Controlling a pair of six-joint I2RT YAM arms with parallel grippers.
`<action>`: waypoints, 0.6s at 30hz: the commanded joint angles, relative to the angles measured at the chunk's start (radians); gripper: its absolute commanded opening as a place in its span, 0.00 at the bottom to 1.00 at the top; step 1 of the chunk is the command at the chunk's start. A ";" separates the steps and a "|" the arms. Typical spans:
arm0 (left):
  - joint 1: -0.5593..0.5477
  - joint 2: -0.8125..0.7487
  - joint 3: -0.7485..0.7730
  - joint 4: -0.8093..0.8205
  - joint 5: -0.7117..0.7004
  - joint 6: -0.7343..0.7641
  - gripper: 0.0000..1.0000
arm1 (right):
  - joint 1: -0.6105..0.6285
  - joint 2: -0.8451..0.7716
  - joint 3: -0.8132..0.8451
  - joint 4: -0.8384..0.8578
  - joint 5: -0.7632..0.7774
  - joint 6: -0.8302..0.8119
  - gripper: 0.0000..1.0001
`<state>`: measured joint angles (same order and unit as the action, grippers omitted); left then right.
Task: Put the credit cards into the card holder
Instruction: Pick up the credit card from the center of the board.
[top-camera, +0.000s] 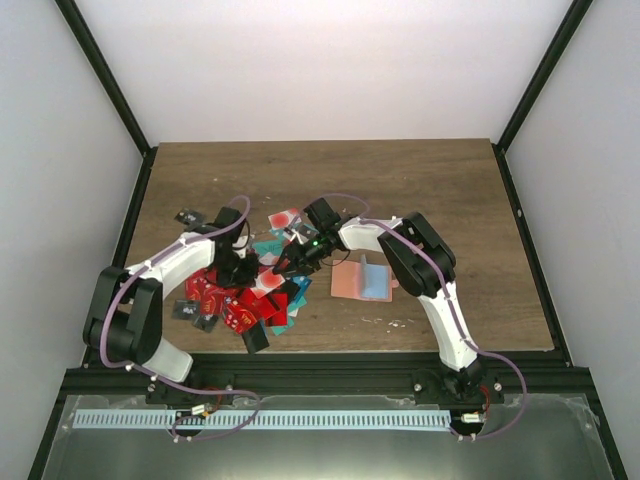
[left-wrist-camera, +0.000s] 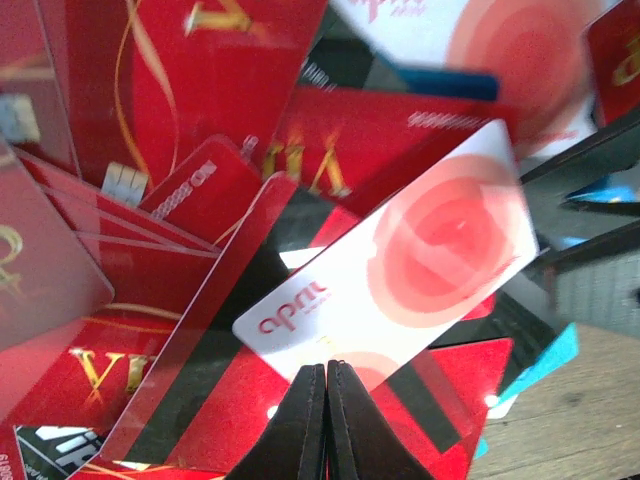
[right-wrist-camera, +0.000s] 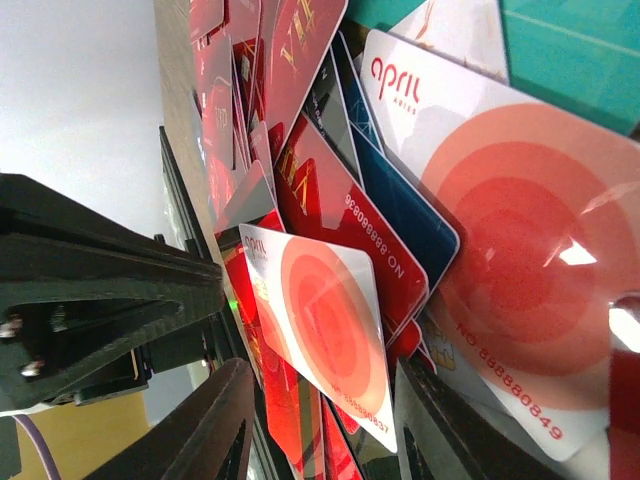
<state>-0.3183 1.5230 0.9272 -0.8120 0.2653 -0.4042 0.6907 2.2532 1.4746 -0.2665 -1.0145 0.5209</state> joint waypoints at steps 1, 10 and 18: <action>0.005 0.024 -0.042 -0.017 -0.023 -0.024 0.04 | 0.013 0.020 -0.003 0.015 -0.015 0.006 0.40; 0.005 0.080 -0.086 0.058 0.008 -0.021 0.04 | 0.012 0.022 -0.007 0.052 -0.050 0.029 0.30; 0.004 0.077 -0.099 0.077 0.025 -0.019 0.04 | 0.012 0.018 -0.008 0.056 -0.052 0.030 0.08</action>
<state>-0.3183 1.5738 0.8566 -0.7563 0.3191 -0.4171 0.6910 2.2635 1.4689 -0.2222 -1.0420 0.5529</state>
